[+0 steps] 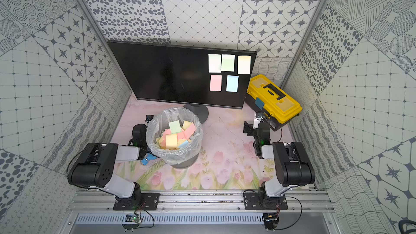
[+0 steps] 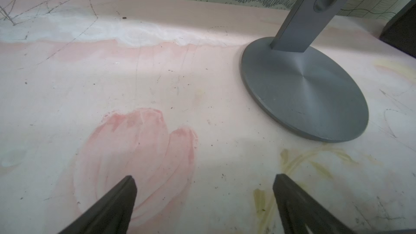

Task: Remove the sticky note from the monitor
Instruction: Tear off the sticky note from the monitor.

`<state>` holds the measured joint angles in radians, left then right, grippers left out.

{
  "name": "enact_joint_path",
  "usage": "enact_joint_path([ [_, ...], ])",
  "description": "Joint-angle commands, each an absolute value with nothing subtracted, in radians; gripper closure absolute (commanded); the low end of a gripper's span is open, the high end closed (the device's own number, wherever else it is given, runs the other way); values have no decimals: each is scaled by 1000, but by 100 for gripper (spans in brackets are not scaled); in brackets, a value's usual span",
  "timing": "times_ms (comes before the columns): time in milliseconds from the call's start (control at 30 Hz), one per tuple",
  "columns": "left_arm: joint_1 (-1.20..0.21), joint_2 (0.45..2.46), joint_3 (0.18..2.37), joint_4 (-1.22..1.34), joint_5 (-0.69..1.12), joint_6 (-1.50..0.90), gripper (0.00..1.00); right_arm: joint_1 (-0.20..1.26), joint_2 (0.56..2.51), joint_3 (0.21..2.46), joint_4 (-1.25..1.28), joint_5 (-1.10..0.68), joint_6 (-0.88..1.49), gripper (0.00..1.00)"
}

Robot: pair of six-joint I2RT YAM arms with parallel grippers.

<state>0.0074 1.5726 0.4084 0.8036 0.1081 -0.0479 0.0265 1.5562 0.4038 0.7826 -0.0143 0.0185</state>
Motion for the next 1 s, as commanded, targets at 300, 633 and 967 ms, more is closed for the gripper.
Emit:
enact_joint_path([
  [300,4,1575,406,864,107,-44,0,29,1551,414,829,-15,20,3],
  [633,4,1577,404,871,108,-42,1,29,1551,414,829,-15,19,3],
  [967,-16,1563,425,825,62,-28,0,48,1505,479,676,54,18,3],
])
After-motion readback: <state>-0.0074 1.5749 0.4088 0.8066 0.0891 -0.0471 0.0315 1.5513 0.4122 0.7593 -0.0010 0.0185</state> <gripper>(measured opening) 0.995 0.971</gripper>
